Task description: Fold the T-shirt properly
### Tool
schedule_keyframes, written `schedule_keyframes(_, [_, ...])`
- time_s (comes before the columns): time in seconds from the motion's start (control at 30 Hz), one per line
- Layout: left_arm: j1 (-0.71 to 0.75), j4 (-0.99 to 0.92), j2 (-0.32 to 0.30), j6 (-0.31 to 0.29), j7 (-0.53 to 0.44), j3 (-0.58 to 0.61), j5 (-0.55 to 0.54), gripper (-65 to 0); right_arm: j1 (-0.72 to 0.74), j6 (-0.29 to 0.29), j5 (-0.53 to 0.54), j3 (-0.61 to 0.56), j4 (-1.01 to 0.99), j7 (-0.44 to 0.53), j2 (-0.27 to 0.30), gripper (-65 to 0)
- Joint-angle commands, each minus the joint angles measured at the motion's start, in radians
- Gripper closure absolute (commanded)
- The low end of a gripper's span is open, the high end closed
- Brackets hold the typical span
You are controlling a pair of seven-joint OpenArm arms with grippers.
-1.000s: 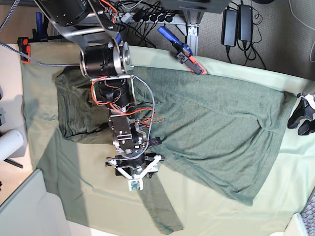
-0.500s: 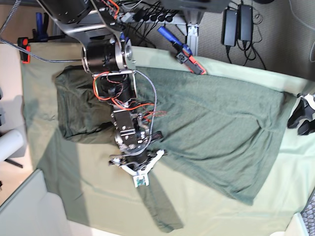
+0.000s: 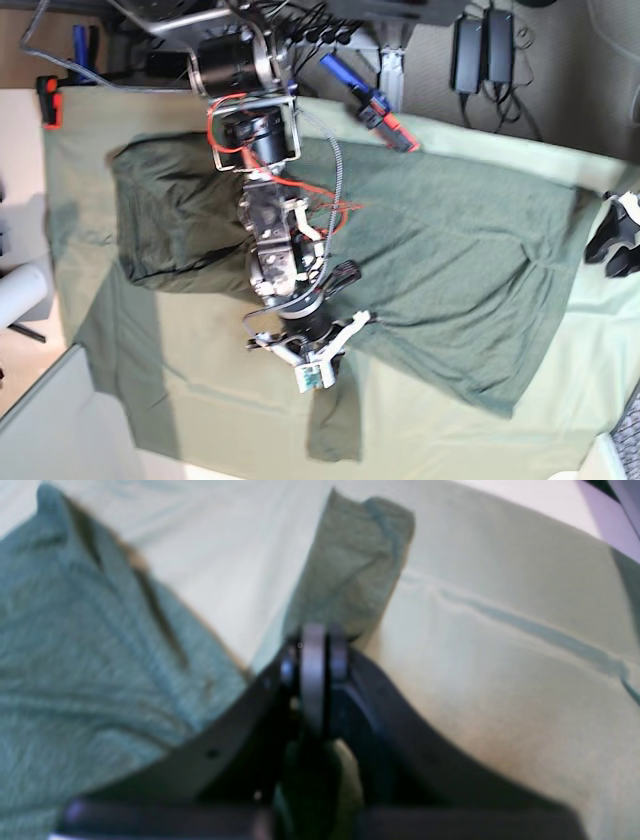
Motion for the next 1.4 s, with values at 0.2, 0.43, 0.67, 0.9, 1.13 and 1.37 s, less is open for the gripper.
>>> schedule_keyframes(0.2, [-0.011, 0.01, -0.019, -0.013, -0.024, -0.009, -0.01, -34.8, 0.023, 0.007, 0.024, -0.129, 0.083, 0.007, -0.006, 0.0])
schedule_keyframes(0.43, [-0.011, 0.008, -0.019, -0.013, -0.025, -0.009, 0.0, -34.8, 0.004, 0.007, 0.027, -0.243, 0.114, 0.007, -0.006, 0.0])
schedule_keyframes(0.67, [-0.015, 0.008, -0.019, -0.013, -0.025, -0.009, -0.004, -34.8, -0.048, 0.007, 0.027, -0.264, 0.187, -0.035, 0.0, 0.0])
schedule_keyframes(0.9, [-0.053, 0.008, -0.014, -0.013, -0.027, 0.018, -0.008, -45.9, -0.058, 0.006, 0.026, -0.263, 0.187, -0.077, 0.036, -4.1])
schedule_keyframes(1.13, [-0.184, 0.008, -0.014, -0.013, -0.072, 0.158, 0.066, -46.0, -0.095, -0.043, 0.026, -0.191, 0.188, -0.082, 0.044, -31.4])
schedule_keyframes(1.37, [-0.438, -0.138, 0.014, 0.024, -0.151, 0.412, 0.208, -46.0, -0.12, -0.045, 0.027, 0.069, 0.225, -0.123, 0.044, -31.4])
